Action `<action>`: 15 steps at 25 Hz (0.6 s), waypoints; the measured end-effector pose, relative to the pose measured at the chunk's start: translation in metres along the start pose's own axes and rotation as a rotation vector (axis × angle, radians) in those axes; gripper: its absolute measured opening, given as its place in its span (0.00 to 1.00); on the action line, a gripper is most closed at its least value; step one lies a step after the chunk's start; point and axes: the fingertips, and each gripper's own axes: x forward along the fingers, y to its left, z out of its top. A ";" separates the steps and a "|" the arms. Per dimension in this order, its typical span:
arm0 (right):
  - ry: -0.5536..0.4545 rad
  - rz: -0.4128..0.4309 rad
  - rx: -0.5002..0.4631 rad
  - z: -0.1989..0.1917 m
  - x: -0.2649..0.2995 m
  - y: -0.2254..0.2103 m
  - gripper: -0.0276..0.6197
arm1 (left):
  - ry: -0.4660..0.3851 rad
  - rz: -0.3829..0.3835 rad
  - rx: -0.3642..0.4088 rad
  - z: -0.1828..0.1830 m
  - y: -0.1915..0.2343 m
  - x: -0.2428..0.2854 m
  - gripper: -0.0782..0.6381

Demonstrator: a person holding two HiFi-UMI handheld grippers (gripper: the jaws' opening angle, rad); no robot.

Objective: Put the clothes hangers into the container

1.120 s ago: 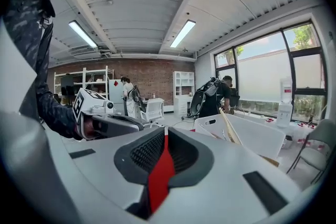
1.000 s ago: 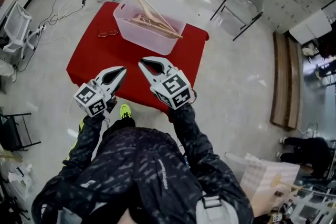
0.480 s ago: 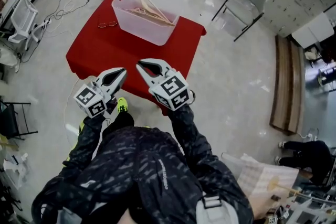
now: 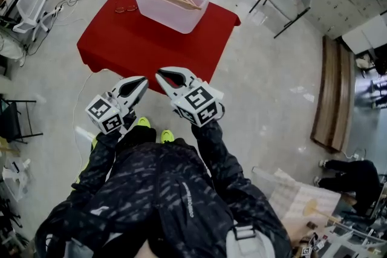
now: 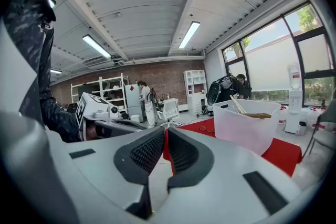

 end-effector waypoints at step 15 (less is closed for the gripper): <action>0.000 0.017 -0.034 -0.003 0.004 0.041 0.07 | -0.016 0.015 0.000 -0.006 -0.013 -0.028 0.13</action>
